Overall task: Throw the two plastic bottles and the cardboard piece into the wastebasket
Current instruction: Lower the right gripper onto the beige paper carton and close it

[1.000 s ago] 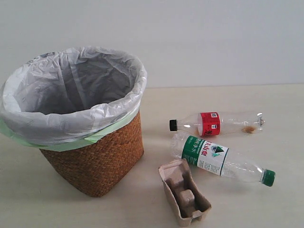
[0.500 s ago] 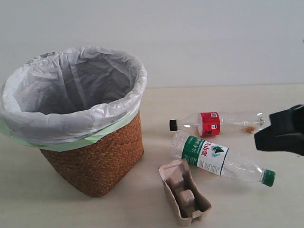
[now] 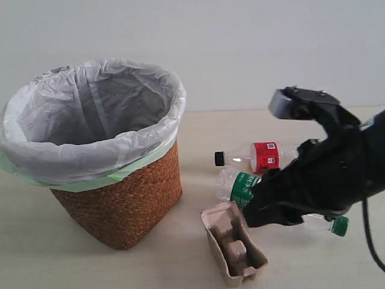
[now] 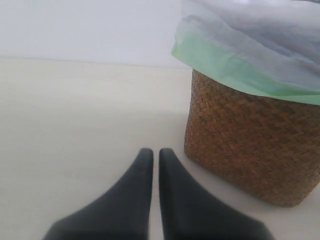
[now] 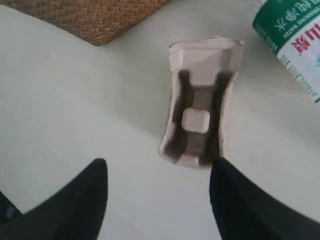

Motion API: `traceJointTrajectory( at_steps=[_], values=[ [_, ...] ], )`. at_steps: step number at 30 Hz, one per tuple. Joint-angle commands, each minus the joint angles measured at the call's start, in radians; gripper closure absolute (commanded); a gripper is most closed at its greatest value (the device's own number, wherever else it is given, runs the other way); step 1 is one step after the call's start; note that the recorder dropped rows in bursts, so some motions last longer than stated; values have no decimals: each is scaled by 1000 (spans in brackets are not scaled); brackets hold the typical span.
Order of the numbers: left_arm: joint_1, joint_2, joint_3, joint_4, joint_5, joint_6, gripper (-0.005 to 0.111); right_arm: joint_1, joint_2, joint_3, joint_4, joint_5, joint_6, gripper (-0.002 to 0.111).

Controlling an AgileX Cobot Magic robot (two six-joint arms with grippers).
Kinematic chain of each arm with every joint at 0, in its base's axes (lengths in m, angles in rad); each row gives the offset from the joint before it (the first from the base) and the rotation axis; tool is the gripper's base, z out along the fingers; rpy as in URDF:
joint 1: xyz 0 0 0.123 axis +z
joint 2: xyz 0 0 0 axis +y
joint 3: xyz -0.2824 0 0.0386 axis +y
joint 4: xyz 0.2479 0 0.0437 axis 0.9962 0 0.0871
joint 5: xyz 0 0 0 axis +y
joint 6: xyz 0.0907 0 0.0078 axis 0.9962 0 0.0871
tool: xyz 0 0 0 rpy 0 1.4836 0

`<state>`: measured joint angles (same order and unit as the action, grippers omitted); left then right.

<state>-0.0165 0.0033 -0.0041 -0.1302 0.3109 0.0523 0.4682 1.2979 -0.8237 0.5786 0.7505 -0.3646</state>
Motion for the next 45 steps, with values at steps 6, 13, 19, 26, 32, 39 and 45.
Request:
traceJointTrajectory(
  at_steps=[6,13,19,26,32,39,45],
  values=[
    [1,-3,4,3,-1,-8,103,111,220,-121,-328,-36,269,37],
    [1,-3,4,3,-1,-8,103,111,329,-130,-326,-121,269,37],
    [1,-3,4,3,-1,-8,103,124,379,-130,-320,-150,269,37],
    [1,-3,4,3,-1,-8,103,193,405,-131,-325,-237,269,37],
    [1,-3,4,3,-1,-8,103,193,412,-131,-328,-234,275,37],
    [1,-3,4,3,-1,-8,103,193,414,-131,-328,-253,289,37],
    [1,-3,4,3,-1,-8,103,193,475,-131,-328,-253,289,37]
  ],
)
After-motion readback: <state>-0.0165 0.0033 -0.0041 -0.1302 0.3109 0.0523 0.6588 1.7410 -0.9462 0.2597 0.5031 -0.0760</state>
